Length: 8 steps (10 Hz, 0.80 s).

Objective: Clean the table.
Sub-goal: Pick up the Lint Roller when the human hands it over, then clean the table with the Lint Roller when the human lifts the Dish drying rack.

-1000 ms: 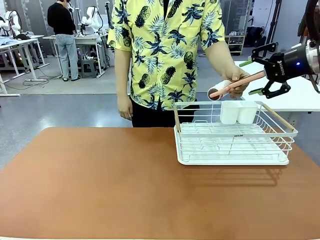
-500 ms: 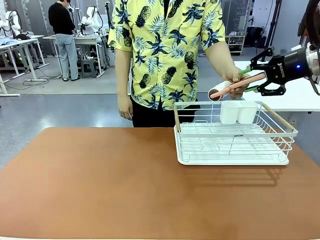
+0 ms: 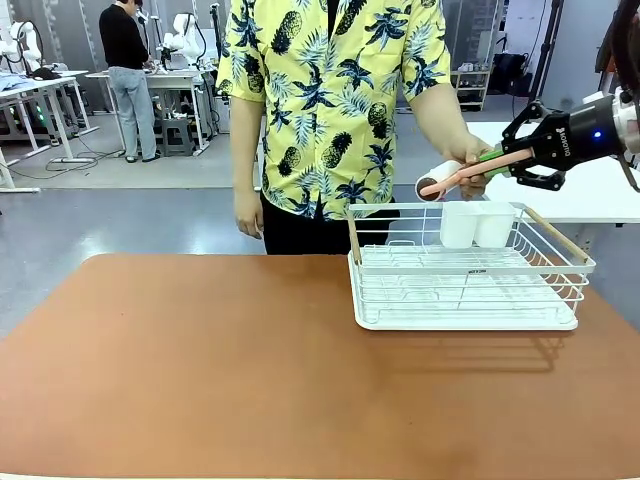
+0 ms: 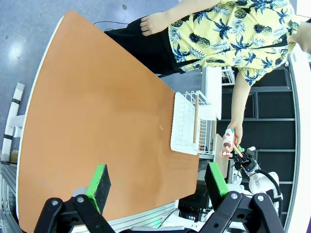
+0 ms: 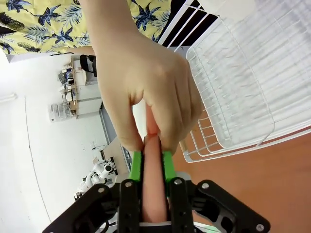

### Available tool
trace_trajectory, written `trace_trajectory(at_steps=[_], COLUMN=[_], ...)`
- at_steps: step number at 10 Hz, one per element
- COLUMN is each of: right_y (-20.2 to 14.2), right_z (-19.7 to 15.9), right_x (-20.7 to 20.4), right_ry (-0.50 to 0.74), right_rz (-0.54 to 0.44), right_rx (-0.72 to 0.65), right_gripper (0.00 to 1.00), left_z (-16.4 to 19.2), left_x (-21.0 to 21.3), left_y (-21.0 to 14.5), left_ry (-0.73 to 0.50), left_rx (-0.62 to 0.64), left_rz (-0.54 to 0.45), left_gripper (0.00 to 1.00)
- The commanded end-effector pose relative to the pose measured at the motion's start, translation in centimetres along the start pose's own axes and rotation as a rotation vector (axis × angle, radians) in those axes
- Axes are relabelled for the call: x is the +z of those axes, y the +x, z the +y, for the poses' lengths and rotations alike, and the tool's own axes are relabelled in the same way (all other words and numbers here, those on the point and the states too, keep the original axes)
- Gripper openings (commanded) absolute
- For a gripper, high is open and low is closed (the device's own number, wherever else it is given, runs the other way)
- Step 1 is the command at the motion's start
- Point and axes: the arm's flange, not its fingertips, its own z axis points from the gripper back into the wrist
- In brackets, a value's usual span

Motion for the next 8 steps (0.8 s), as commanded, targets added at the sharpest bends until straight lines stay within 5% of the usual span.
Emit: trace_trajectory(at_steps=[1,8], right_y=[0.09,-0.01], right_z=[-0.09,0.00], right_x=[-0.30,0.00], right_ry=[0.034,0.001], right_rz=[0.007,0.002], right_rx=[0.012,0.000], right_gripper=[0.00,0.02], left_z=[0.07,0.07], left_x=[0.27,0.27], left_y=[-0.05,-0.05], left_ry=[-0.018,-0.018], left_rx=[-0.006,-0.006], left_rz=[0.000,0.000], left_gripper=[1.00,1.00])
